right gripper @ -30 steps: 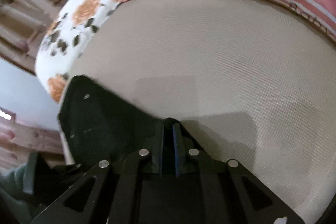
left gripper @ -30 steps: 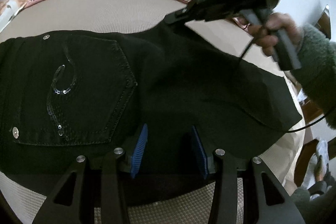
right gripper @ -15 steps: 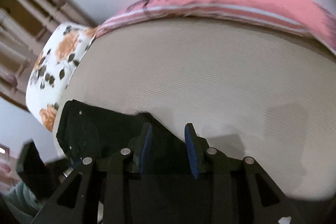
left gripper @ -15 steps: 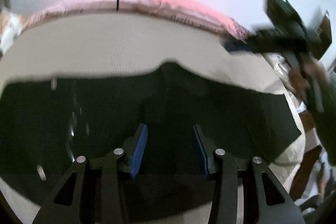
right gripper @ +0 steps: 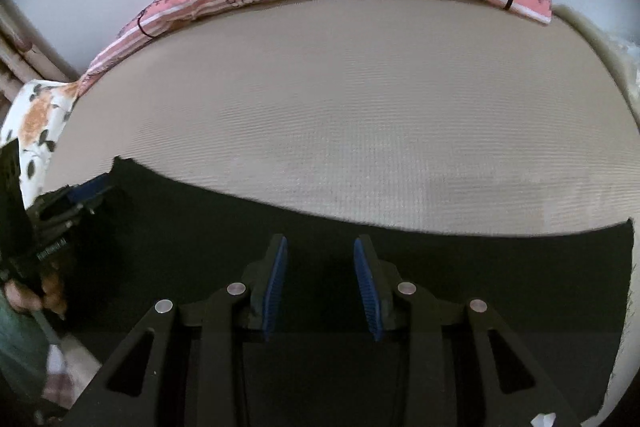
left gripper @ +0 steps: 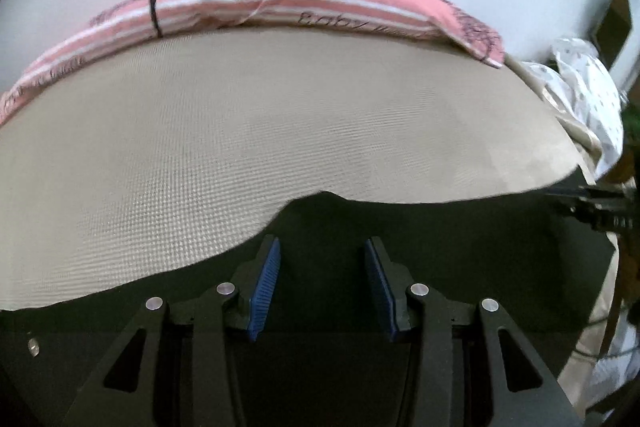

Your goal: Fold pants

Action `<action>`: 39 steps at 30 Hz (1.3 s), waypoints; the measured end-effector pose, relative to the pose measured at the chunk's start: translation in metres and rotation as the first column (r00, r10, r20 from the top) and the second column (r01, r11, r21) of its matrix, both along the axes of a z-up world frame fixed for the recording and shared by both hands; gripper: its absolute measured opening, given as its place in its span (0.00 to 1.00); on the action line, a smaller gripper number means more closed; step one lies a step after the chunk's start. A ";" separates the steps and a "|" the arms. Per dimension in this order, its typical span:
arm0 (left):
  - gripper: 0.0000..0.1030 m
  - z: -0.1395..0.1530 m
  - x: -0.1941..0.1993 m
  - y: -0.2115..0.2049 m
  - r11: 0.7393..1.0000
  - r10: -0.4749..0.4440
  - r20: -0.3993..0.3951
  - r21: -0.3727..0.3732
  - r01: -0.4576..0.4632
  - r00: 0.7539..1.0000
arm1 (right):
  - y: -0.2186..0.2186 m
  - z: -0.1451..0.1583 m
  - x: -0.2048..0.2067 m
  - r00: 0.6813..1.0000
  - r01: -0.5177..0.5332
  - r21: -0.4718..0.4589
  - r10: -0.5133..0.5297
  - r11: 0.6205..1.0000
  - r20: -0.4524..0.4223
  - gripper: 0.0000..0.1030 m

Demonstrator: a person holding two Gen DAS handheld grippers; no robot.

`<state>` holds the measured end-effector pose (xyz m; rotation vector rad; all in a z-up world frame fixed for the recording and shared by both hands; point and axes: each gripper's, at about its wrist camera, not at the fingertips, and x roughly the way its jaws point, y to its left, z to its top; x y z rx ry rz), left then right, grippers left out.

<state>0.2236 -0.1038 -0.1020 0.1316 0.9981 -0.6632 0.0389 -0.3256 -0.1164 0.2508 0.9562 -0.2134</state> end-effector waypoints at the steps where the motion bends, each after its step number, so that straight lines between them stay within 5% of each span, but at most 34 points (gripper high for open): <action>1: 0.44 -0.003 0.004 0.001 1.000 0.011 -0.005 -0.003 -0.011 1.000 | -0.002 -0.003 0.000 1.000 0.019 -0.042 -0.019 0.999 -0.001 0.32; 3: 0.44 -0.005 0.005 0.003 1.000 0.009 -0.004 -0.020 -0.009 1.000 | -0.007 -0.013 0.003 0.999 0.046 -0.111 -0.049 0.993 -0.022 0.33; 13: 0.45 0.010 0.006 0.007 0.999 0.043 0.006 -0.003 -0.043 0.999 | -0.030 0.001 -0.016 0.993 0.114 -0.022 -0.113 0.993 0.033 0.40; 18: 0.45 0.031 -0.025 0.041 0.999 0.053 0.063 -0.003 -0.053 0.997 | -0.003 0.007 -0.037 0.998 0.061 0.002 -0.062 0.998 0.034 0.40; 24: 0.45 0.016 -0.054 0.096 0.989 0.138 0.034 0.049 -0.139 0.990 | 0.017 -0.005 -0.070 0.998 0.055 -0.010 -0.055 0.998 -0.019 0.41; 39: 0.45 0.002 -0.062 0.146 0.964 0.249 -0.039 -0.088 -0.251 0.968 | -0.015 -0.018 -0.145 0.992 0.116 0.020 -0.114 0.993 -0.052 0.42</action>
